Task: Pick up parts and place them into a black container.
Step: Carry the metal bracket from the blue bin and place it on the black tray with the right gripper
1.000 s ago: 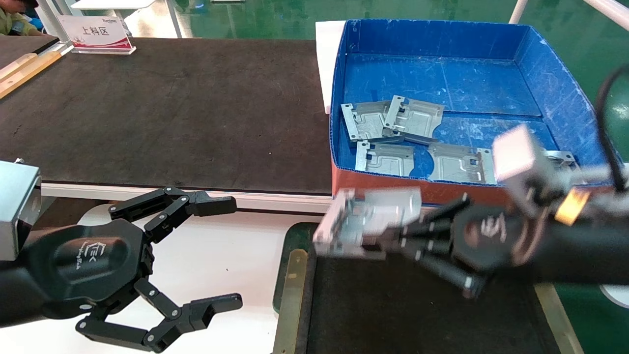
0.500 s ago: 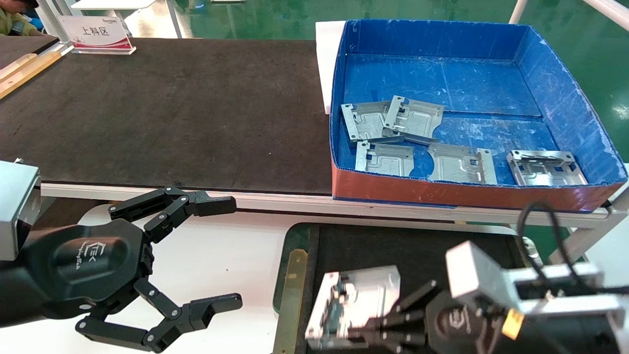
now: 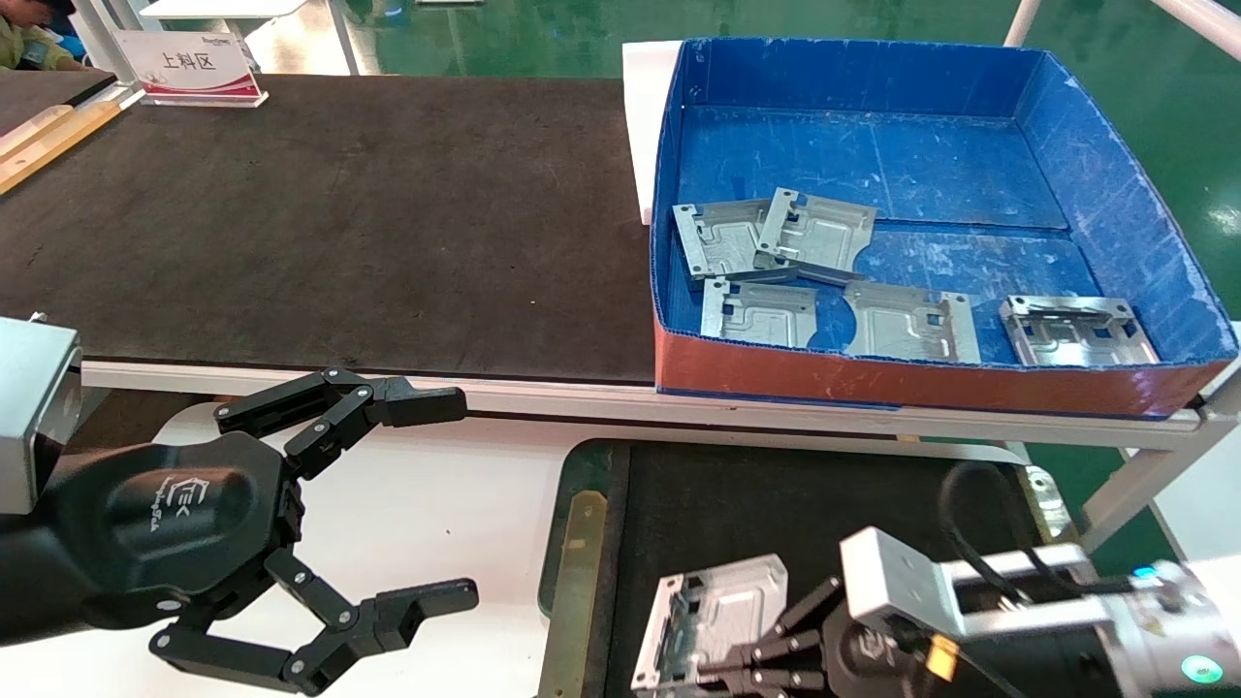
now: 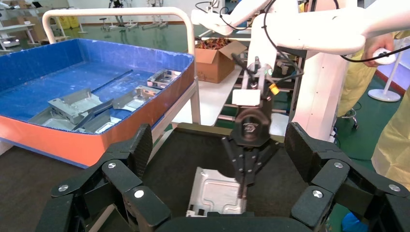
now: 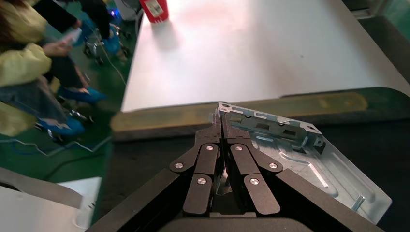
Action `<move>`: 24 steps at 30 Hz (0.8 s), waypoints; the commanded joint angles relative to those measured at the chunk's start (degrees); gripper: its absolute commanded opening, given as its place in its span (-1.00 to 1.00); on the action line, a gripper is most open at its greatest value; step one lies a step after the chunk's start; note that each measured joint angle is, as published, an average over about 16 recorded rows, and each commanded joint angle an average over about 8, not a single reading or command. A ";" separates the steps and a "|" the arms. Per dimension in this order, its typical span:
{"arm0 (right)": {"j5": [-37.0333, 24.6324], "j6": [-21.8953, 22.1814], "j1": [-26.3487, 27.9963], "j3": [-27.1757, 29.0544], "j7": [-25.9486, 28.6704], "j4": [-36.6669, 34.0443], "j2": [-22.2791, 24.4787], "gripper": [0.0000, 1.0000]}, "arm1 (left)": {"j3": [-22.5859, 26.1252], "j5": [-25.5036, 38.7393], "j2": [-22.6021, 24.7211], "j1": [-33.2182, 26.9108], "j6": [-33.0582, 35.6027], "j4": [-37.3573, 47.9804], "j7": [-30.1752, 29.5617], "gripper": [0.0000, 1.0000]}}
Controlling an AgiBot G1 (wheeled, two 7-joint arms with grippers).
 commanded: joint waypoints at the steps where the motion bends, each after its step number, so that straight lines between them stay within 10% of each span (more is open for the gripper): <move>1: -1.33 0.00 1.01 -0.89 -2.47 -2.87 -1.26 -1.00 | 0.00 0.00 0.00 0.00 0.00 0.00 0.00 1.00; 24: -9.47 0.32 13.82 -7.44 -24.49 -31.59 -15.27 -1.00 | 0.00 0.00 0.00 0.00 0.00 0.00 0.00 1.00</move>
